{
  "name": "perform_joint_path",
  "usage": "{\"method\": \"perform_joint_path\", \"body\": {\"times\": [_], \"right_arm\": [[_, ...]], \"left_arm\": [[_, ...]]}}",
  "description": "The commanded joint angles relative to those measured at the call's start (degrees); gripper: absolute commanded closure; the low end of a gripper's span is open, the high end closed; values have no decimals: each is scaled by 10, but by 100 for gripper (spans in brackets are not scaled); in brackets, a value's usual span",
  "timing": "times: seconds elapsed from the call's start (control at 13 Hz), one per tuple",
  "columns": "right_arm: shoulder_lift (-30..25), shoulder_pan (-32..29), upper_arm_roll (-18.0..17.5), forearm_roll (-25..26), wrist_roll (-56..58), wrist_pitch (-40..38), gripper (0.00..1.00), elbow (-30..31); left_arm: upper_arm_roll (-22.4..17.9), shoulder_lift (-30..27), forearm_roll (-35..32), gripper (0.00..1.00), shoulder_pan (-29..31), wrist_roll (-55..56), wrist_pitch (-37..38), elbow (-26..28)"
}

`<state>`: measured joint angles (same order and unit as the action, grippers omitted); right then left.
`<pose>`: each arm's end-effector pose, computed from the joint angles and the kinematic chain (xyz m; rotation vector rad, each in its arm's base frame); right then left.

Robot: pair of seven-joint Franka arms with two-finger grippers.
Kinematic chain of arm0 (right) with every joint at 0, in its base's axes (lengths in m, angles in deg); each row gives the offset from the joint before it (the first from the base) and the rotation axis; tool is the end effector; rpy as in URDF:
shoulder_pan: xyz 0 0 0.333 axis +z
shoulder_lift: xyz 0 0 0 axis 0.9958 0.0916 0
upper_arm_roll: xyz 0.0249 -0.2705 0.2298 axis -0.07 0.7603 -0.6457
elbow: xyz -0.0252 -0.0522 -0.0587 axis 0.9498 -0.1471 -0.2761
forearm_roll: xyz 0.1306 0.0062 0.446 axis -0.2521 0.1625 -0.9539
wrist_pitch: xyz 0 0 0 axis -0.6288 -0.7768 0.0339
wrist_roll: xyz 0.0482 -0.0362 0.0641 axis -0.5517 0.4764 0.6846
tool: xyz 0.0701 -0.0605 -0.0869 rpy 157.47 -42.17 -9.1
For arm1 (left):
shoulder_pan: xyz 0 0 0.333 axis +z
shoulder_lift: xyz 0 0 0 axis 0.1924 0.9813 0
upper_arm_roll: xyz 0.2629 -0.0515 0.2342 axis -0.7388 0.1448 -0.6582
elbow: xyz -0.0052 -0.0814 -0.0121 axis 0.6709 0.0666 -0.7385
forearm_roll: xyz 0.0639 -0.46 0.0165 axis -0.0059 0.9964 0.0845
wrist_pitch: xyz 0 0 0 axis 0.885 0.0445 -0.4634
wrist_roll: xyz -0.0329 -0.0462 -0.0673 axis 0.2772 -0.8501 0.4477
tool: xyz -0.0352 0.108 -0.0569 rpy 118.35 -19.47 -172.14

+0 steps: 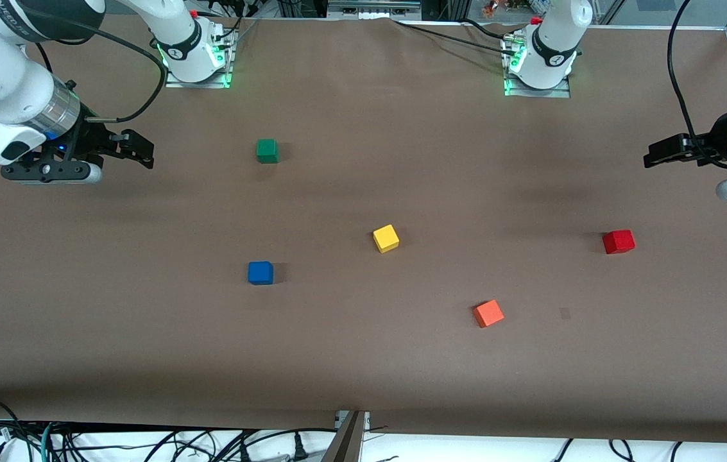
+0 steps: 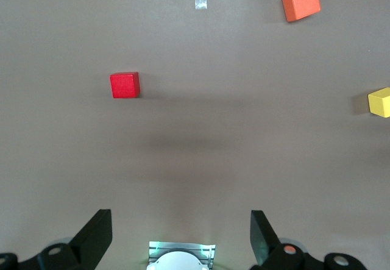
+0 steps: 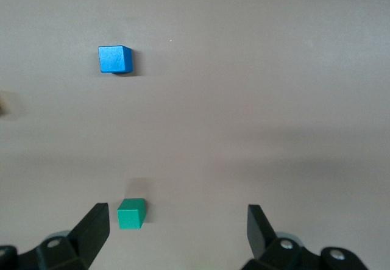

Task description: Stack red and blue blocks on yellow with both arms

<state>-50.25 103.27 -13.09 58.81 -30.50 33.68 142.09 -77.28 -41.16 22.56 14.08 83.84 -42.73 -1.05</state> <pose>0.6146 0.1161 0.5531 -3.1199 0.0024 0.0902 0.6460 0.0119 0.6037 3.0772 0.1187 -0.3449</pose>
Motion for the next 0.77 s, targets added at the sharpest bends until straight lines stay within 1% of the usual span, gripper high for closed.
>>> {"method": "perform_joint_path", "body": {"times": [0.0, 0.69], "right_arm": [[3, -1, 0, 0, -2, -3, 0, -7], [4, -1, 0, 0, 2, -1, 0, -9]], "left_arm": [[-1, 9, 13, 0, 2, -6, 9, -20], [-1, 17, 13, 0, 2, -5, 11, -32]]}}
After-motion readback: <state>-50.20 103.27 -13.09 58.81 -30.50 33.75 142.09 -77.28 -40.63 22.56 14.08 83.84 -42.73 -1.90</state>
